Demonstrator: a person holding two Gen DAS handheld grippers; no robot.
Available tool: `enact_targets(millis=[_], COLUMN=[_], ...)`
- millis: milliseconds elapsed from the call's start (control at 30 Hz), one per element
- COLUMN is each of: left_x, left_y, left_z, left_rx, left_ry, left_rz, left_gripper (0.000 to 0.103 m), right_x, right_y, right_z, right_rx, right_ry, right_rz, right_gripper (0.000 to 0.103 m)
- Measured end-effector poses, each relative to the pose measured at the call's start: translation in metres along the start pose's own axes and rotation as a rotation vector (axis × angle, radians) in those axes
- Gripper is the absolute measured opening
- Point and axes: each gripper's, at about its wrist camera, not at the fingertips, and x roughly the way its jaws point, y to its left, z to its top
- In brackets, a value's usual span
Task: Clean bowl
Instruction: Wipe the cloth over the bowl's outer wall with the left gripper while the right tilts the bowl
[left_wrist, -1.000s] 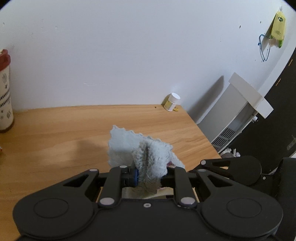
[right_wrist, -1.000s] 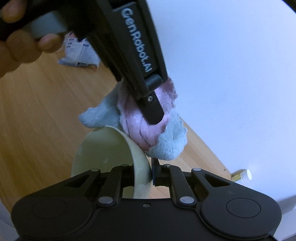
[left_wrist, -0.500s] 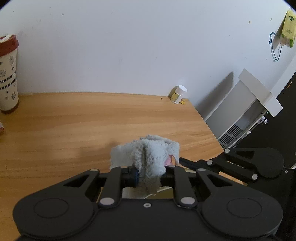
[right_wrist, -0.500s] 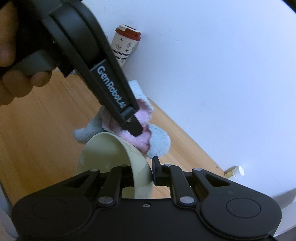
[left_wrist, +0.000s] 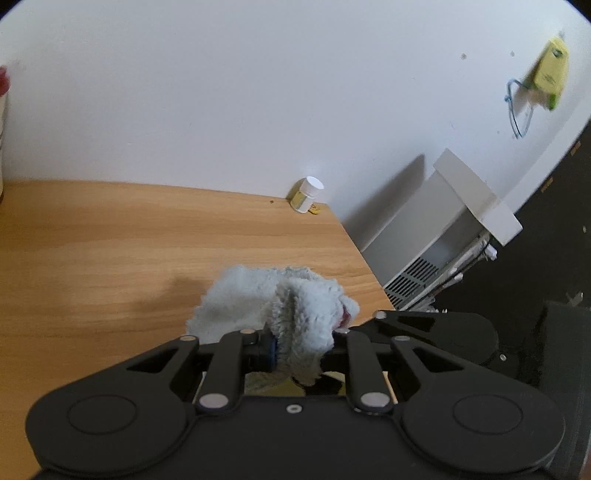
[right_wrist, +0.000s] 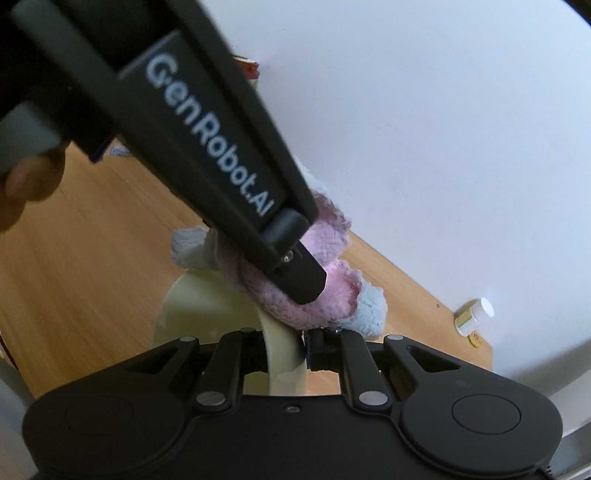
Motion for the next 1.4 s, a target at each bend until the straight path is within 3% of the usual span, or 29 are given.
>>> enact_targets(millis=[333,667,800,1033,1400], left_x=[0.008,0.025,0.028,0.024,0.019], left_y=[0.026,0.049,0.062,0.054,0.035], left_z=[-0.004,-0.012,-0.013,-0.006,0.010], left_rx=[-0.059,-0.038,-0.109,-0.099,-0.110], left_ry=[0.022,0.081,0.112,0.103,0.105], left_rz=[0.059,0.144,0.115,0.065,-0.026], left_gripper=[0.016,0.015,0.015,0.015,0.015], right_x=[0.004,0.011,0.004,0.025,0.024], right_y=[0.010,0.014,0.022,-0.029,-0.033], right_z=[-0.011,-0.019,-0.012,0.004,-0.002], right_rx=[0.014,0.045,0.045,0.062,0.068], right_ry=[-0.005,-0.006,-0.001,0.006,0.013], right_rz=[0.023,0.041,0.037,0.064,0.071], right_gripper=[0.015,0.016,0.016,0.016,0.016])
